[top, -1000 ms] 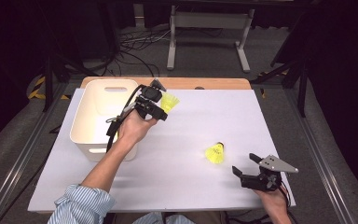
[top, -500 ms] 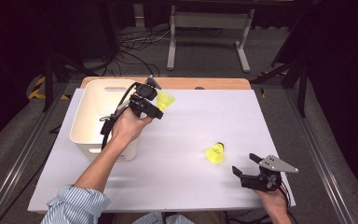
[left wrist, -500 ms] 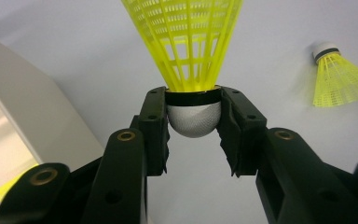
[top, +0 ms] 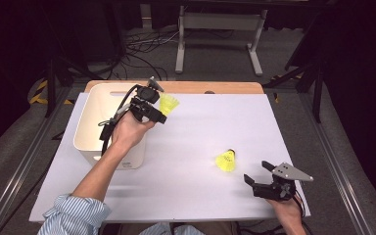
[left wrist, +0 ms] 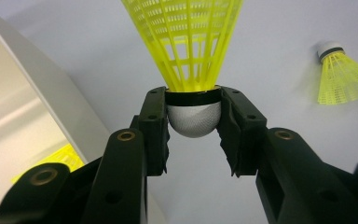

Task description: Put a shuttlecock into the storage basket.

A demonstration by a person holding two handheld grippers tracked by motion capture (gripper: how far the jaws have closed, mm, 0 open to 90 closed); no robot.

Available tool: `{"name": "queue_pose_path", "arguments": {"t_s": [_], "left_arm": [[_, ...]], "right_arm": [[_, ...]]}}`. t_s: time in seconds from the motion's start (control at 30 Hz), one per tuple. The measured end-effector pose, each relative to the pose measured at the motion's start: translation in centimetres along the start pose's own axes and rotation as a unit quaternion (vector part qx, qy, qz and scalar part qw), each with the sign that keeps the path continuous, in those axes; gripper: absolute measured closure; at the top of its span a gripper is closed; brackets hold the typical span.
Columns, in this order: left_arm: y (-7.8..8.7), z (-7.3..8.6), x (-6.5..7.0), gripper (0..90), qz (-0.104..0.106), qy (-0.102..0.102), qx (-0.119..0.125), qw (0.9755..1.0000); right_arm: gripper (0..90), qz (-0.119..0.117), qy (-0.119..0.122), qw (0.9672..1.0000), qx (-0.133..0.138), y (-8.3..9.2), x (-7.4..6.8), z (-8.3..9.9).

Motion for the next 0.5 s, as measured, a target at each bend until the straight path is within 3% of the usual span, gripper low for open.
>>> {"name": "queue_pose_path", "arguments": {"t_s": [0.23, 0.5], "left_arm": [[0.29, 0.11, -0.17, 64.7, 0.006, -0.002, -0.002, 1.0000], [0.85, 0.24, -0.49, 64.7, -0.005, -0.005, -0.002, 1.0000]], "right_arm": [[14.0, 0.000, 0.000, 1.0000, 0.000, 0.00, 0.02, 0.00], [14.0, 0.000, 0.000, 1.0000, 0.001, 0.04, -0.02, 0.00]]}}
Point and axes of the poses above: each handheld gripper's, and its own axes: y roughly backward along the jaws, z roughly out of its underside, x roughly to its right, the point moved 3 cm from there along -y, roughly forward along the jaws, and after that the axes turned 5 degrees about y, right-handed, at the moved point
